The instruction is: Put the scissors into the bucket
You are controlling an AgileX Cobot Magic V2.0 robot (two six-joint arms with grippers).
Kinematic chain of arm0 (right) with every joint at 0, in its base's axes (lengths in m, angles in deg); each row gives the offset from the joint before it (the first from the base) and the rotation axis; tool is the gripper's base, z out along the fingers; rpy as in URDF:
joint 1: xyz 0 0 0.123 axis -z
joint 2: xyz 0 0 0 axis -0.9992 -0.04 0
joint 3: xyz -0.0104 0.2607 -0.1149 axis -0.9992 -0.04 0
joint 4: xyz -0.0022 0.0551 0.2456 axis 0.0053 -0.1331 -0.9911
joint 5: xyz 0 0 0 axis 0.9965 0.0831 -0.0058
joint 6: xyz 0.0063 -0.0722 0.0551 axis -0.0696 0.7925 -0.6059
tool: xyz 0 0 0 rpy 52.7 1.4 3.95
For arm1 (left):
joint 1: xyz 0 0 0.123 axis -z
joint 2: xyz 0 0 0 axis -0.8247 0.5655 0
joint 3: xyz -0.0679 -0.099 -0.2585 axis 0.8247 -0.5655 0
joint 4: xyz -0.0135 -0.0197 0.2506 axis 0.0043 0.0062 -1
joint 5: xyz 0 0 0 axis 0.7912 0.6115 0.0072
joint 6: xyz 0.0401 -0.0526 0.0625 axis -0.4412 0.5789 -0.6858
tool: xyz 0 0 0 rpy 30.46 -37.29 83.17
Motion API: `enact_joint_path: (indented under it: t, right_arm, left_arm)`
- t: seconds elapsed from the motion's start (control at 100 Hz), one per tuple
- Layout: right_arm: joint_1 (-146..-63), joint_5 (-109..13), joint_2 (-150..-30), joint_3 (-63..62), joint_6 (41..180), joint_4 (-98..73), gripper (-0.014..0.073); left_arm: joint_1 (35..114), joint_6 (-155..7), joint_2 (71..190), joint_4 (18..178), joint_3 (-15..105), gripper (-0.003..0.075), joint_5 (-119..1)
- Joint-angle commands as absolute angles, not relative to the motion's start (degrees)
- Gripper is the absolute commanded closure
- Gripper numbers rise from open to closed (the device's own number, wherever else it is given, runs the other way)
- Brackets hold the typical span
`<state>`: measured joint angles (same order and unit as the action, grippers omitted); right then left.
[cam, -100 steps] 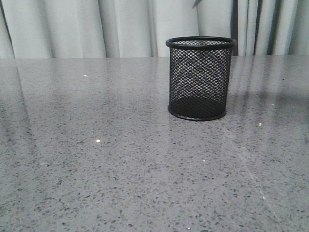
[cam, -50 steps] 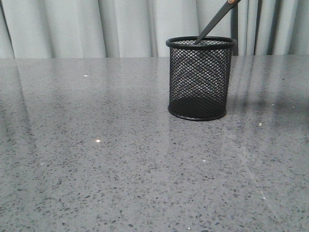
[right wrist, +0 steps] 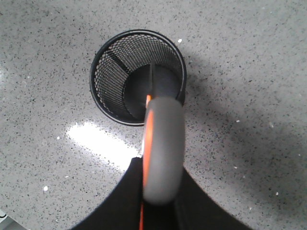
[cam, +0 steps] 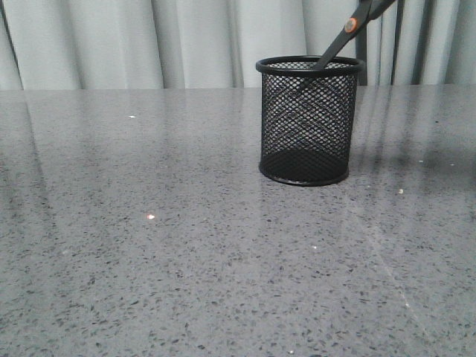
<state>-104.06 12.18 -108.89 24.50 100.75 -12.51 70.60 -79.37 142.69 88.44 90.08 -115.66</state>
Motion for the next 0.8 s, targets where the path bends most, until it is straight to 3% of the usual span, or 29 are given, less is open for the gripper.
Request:
enact_joint_path:
  t: [0.0,0.59,0.69,0.79]
  right_arm:
    - [-104.0,14.0,-108.4,25.9,100.8,-13.5,0.0635]
    - [-105.8,14.0,-111.2,25.9,100.8,-14.0,0.0631]
    - [-105.8,14.0,-111.2,25.9,100.8,-14.5,0.0545]
    - [-105.8,14.0,-111.2,25.9,100.8,-14.9,0.0356]
  left_arm:
    - [70.5,-78.7,142.4,90.4,91.6,0.0281,-111.7]
    - [70.5,-78.7,143.8,90.6,91.6,0.0281,-111.7]
    - [70.5,-78.7,143.8,90.6,91.6,0.0281,-111.7]
    - [70.5,-78.7,143.8,90.6,91.6,0.0281,-111.7]
